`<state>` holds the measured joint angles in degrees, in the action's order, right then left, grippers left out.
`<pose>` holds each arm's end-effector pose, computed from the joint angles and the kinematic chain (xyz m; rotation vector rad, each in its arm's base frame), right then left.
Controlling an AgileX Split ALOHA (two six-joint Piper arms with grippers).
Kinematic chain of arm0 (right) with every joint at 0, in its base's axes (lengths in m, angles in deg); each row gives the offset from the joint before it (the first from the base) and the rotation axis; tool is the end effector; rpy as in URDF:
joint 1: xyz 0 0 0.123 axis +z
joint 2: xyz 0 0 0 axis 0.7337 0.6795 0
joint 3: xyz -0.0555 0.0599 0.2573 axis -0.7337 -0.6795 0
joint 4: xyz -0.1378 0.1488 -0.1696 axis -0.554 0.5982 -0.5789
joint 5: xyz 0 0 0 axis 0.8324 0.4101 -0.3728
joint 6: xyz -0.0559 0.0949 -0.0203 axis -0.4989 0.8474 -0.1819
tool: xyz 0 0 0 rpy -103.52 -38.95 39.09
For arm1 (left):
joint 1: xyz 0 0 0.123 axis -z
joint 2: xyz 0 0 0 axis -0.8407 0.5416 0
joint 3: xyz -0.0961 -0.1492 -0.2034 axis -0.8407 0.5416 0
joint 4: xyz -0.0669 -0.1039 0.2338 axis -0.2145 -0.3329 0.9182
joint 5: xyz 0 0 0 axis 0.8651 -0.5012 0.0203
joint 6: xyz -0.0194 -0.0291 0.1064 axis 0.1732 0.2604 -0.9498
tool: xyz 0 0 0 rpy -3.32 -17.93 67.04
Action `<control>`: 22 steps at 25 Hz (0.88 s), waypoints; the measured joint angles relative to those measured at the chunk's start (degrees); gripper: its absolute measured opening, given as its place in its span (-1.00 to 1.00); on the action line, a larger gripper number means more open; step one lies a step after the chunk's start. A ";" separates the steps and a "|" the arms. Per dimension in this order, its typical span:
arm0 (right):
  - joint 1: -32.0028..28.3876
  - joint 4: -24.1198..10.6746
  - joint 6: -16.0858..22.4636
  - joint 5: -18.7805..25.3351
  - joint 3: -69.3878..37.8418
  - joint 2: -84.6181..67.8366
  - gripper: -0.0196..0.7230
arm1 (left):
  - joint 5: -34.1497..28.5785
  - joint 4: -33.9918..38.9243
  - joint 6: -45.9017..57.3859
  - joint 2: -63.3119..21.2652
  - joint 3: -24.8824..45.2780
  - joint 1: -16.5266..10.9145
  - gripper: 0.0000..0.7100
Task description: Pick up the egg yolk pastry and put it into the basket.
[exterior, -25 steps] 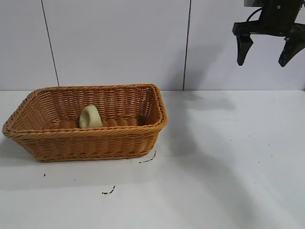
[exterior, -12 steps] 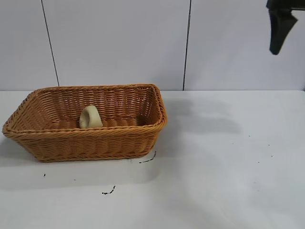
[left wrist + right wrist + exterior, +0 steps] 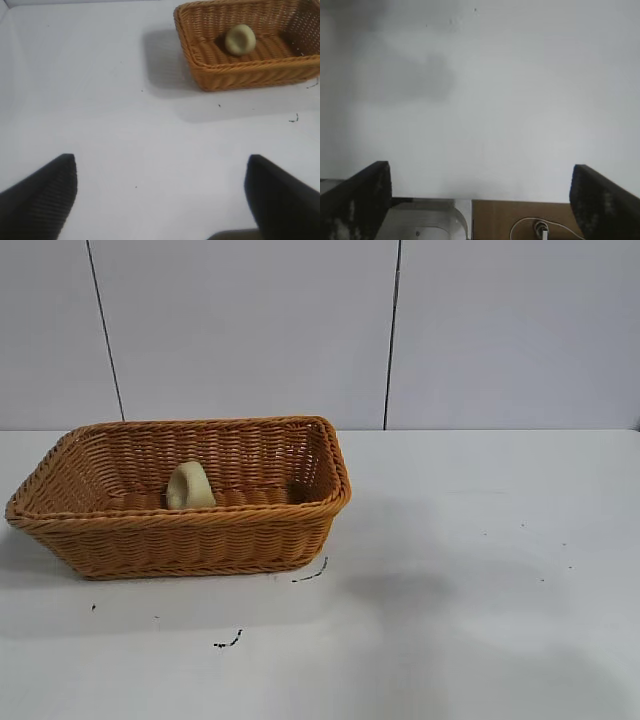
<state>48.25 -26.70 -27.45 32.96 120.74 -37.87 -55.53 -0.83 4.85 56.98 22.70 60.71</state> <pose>0.1056 0.0027 0.2790 -0.0093 2.3784 0.0243 0.0405 0.0011 0.2736 0.0886 2.0395 0.0231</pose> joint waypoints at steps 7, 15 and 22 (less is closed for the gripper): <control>0.00 0.24 0.00 -1.53 -7.15 -17.23 0.92 | 0.00 0.00 0.00 0.00 0.00 0.00 0.95; 0.00 0.27 0.00 -1.58 -7.20 -26.16 0.92 | 0.00 0.00 0.00 0.00 0.00 0.00 0.95; 0.00 0.43 0.00 -1.64 -7.20 -26.64 0.92 | 0.00 0.00 0.00 0.00 0.00 0.00 0.95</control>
<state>48.25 -26.27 -27.45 31.32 113.54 -64.51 -55.53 -0.83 4.85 56.98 22.70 60.71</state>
